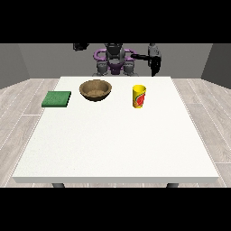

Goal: Pick the cup and pour the ball into the bowl, then pick the bowl and place it on the pad

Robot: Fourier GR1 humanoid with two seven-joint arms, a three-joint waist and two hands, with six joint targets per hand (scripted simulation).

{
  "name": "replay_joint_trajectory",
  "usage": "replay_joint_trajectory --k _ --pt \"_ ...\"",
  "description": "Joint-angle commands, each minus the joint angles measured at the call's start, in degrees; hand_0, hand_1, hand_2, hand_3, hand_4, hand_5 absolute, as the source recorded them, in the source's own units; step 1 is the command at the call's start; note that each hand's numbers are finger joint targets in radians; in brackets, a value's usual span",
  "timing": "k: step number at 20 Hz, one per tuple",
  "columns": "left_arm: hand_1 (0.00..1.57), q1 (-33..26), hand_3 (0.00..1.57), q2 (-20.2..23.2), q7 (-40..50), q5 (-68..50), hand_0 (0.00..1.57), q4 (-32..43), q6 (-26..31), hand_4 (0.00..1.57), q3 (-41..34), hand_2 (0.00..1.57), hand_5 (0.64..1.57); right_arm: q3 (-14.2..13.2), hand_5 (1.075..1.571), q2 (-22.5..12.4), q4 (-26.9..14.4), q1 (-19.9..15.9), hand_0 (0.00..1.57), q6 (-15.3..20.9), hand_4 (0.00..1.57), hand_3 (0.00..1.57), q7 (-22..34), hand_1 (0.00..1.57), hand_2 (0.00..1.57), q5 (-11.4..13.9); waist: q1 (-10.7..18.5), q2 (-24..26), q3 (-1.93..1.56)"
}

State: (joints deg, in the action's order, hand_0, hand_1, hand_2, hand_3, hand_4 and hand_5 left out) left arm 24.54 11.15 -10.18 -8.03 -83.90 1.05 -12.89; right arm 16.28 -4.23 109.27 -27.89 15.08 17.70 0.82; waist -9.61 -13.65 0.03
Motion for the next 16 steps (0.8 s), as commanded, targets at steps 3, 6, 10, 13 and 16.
replay_joint_trajectory --k 3,6,10,13,16 --pt "0.0 -3.57 0.0 -1.09 -11.84 0.37 0.0 10.99 3.88 0.0 -0.31 0.0 1.399 -7.34 1.567 -3.29 2.53 -1.15 0.0 -3.14 0.0 0.0 1.14 0.0 0.0 -3.11 1.12 -0.88 0.0" --pt "0.0 -0.33 0.0 -0.77 -13.79 1.33 0.0 18.53 3.88 0.0 -0.22 0.0 1.407 -6.27 1.568 -1.49 1.97 0.43 0.0 -2.26 0.0 0.0 2.11 0.0 0.0 -1.33 1.99 2.0 0.0" --pt "0.0 1.04 0.0 -0.2 -21.42 2.77 0.0 26.33 4.36 0.0 -1.03 0.0 1.425 -6.41 1.568 -0.94 3.98 2.36 0.0 -3.49 0.0 0.0 2.09 0.0 0.0 -2.83 0.67 1.11 0.0" --pt "0.0 -0.4 0.0 -0.3 -25.17 2.74 0.0 30.14 4.09 0.0 -2.24 0.0 1.444 -8.33 1.568 -3.28 5.87 5.83 0.0 -6.58 0.0 0.0 -0.3 0.0 0.0 -4.6 -0.95 0.01 0.0" --pt "0.0 2.74 0.0 0.76 -28.35 2.31 0.0 35.6 4.03 0.0 -3.8 0.0 1.432 -9.39 1.567 -3.85 8.56 6.36 0.0 -9.01 0.0 0.0 -0.13 0.0 0.0 -7.17 -2.47 -0.85 0.0"
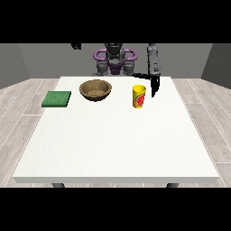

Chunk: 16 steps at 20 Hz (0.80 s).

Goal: Pick the cup and pour the ball into the bowl, then pick the bowl and place it on the pad

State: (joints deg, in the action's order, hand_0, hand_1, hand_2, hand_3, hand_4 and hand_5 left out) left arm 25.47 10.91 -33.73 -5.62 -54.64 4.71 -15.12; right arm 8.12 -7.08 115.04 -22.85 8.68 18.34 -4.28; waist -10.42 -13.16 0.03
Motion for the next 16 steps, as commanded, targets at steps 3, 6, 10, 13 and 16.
replay_joint_trajectory --k 3,6,10,13,16 --pt "0.0 3.28 0.0 1.81 -2.0 -1.17 0.0 8.43 0.12 0.0 -2.45 0.0 1.421 -7.22 1.568 -3.99 2.29 2.28 0.0 -5.84 0.0 0.0 0.63 0.0 0.0 -7.28 -2.23 0.23 -0.01" --pt "0.0 5.2 0.0 1.03 -5.45 -0.25 0.0 10.16 -1.29 0.0 -1.99 0.0 1.426 -9.51 1.568 -4.82 0.72 4.17 0.0 -8.36 0.0 0.0 -4.13 0.0 0.0 -8.19 -2.51 -1.74 -0.02" --pt "0.0 6.85 0.0 1.4 -11.53 0.08 0.0 17.43 -1.8 0.0 -3.4 0.0 1.431 -10.32 1.567 -7.22 7.67 0.94 0.0 -8.13 0.0 0.0 3.15 0.0 0.0 -9.5 -4.57 -3.28 0.04" --pt "0.0 8.99 0.0 3.43 -12.89 -0.3 0.0 19.79 -2.09 0.0 -4.64 0.0 1.418 -10.94 1.567 -6.67 9.74 4.53 0.0 -9.38 0.0 0.0 0.46 0.0 0.0 -10.36 -5.99 -4.52 0.02" --pt "1.12 7.89 1.5 4.19 -16.86 0.71 1.12 22.69 -4.07 0.48 -5.36 1.57 1.536 -12.98 1.564 -8.37 13.67 3.12 0.0 -9.46 0.0 0.0 3.2 0.0 0.0 -12.52 -8.21 -7.59 0.04"
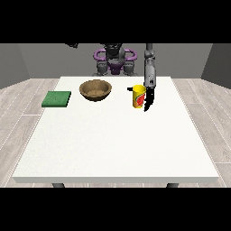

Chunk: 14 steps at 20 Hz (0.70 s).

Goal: Pick the cup and pour the ball into the bowl, then pick the bowl and place it on the pad

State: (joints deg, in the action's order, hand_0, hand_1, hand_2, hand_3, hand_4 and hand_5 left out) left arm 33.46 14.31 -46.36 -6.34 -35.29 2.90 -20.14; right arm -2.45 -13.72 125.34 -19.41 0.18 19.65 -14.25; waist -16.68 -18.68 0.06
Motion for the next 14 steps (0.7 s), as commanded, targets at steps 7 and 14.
replay_joint_trajectory --k 7,14 --pt "1.32 -0.83 1.57 2.56 -9.28 7.95 1.32 5.16 -14.28 1.07 1.38 1.57 1.487 -5.14 1.562 -2.32 4.61 1.47 0.0 -1.82 0.07 0.0 2.35 0.0 0.0 -5.73 -2.21 -1.89 -0.01" --pt "1.34 1.5 1.57 0.75 1.33 14.87 1.34 2.33 -22.35 1.11 7.85 1.57 1.498 -11.32 1.558 -4.78 -6.99 3.85 0.0 -6.98 0.18 0.0 1.28 0.0 0.0 -11.93 0.03 9.47 -0.13"
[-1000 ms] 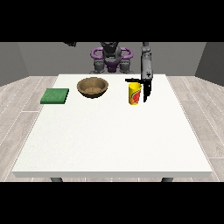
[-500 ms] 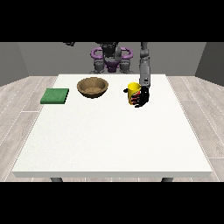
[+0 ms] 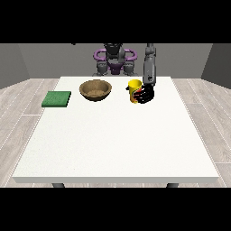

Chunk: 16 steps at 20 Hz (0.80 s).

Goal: Pick the cup and pour the ball into the bowl, then pick the bowl and place it on the pad

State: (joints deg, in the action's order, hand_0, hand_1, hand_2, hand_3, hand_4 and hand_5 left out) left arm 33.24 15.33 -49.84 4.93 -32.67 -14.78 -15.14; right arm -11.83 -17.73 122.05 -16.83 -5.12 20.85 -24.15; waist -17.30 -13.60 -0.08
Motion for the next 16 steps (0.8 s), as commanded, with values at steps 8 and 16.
replay_joint_trajectory --k 8,16 --pt "1.4 10.85 1.57 -0.45 18.42 19.04 1.4 0.46 -21.01 1.06 12.97 1.57 1.548 -0.3 1.561 0.75 -9.91 -0.86 0.0 -1.35 0.26 0.0 -4.15 0.0 0.0 2.45 2.15 3.88 -0.07" --pt "1.41 16.86 1.57 -3.49 31.27 28.06 1.41 5.7 -26.82 0.97 17.66 1.57 1.562 -1.48 1.564 0.0 -11.04 -2.86 0.0 -2.31 0.33 0.0 -3.04 0.0 0.0 -0.47 1.49 4.36 0.07"
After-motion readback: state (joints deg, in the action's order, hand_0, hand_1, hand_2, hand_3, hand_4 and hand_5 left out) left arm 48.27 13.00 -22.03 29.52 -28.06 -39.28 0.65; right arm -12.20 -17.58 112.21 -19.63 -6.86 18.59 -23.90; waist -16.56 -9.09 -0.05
